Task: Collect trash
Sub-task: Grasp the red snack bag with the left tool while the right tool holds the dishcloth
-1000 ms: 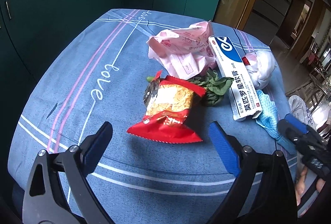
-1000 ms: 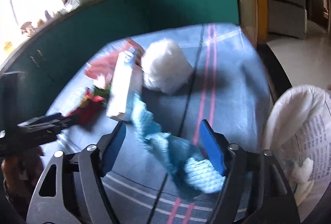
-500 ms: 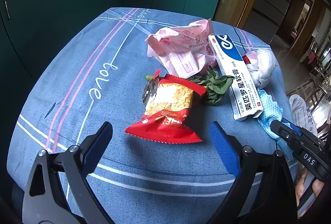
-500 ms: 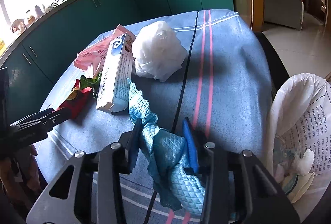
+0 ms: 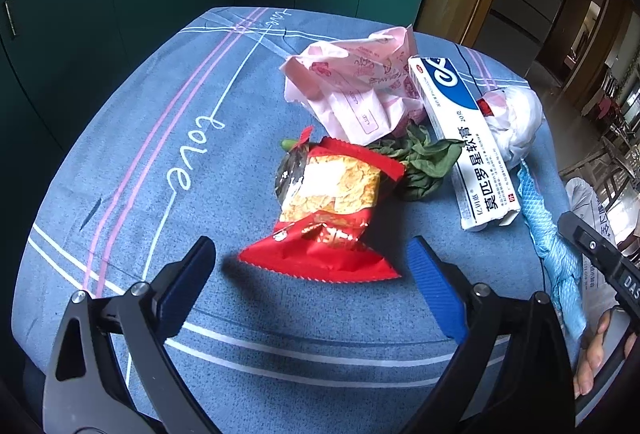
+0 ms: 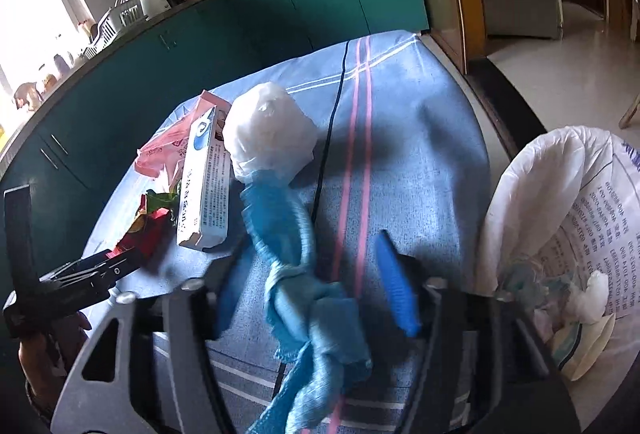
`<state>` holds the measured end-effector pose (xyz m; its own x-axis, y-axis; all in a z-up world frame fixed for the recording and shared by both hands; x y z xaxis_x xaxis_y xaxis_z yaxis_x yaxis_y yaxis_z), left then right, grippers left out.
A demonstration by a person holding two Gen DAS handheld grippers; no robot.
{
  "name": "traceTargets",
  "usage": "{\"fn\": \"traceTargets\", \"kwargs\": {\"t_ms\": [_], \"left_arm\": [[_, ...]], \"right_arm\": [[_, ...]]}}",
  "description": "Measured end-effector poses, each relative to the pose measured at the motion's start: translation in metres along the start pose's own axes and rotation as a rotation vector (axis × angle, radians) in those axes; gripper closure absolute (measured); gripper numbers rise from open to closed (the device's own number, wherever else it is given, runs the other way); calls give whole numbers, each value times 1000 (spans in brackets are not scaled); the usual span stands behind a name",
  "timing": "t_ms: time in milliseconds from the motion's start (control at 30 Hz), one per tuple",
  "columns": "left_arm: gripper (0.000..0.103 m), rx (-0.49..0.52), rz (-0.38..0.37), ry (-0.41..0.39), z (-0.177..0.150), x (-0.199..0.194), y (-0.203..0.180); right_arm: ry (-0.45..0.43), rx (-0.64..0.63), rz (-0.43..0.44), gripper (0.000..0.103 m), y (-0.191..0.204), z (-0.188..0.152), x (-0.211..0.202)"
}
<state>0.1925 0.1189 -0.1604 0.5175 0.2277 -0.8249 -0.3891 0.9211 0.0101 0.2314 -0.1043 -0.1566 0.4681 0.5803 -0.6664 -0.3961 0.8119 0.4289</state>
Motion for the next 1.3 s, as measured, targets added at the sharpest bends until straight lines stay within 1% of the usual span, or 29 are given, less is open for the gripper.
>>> {"fn": "traceTargets", "kwargs": {"t_ms": [200, 367, 533, 567, 600, 633, 733, 800, 867, 900, 1000, 1133, 1300], "left_arm": [[7, 28, 13, -15, 2, 2, -5], [7, 29, -15, -35, 11, 3, -10], [8, 31, -26, -14, 18, 12, -11], [10, 33, -29, -9, 18, 13, -12], [15, 39, -30, -3, 18, 15, -12], [18, 48, -31, 3, 17, 17, -13], [29, 99, -10, -13, 16, 17, -18], [42, 118, -8, -17, 15, 14, -22], [49, 126, -19, -16, 14, 12, -23], [54, 130, -26, -16, 13, 11, -23], [58, 147, -29, -26, 11, 7, -24], [58, 146, -60, -47, 8, -8, -28], [58, 146, -94, -99, 9, -36, -31]], "right_arm": [[19, -18, -15, 33, 4, -3, 5], [26, -20, -21, 32, 4, -4, 7], [35, -32, -35, 32, 5, -5, 10], [37, -36, -38, 32, 5, -5, 10], [40, -38, -39, 32, 5, -5, 11], [43, -40, -39, 32, 6, -6, 12], [49, -42, -46, 30, 6, -6, 14], [49, -42, -46, 30, 6, -6, 15], [49, -43, -47, 30, 7, -6, 15], [50, -43, -47, 30, 7, -6, 15], [51, -49, -51, 30, 7, -6, 16], [54, -57, -57, 30, 8, -7, 17], [56, -61, -59, 30, 10, -9, 18]]}}
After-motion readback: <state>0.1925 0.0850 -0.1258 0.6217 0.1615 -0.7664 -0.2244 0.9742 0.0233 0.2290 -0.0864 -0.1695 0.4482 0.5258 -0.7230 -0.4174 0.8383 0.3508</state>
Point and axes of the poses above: each gripper's, at about its wrist camera, not at the fingertips, and x roughly the way its jaws point, y to its left, z to its top, the point moved 6 cm from there along x, roughly the way its jaws point, and after that the axes turned 7 degrees about z, right-handed, at the moved point
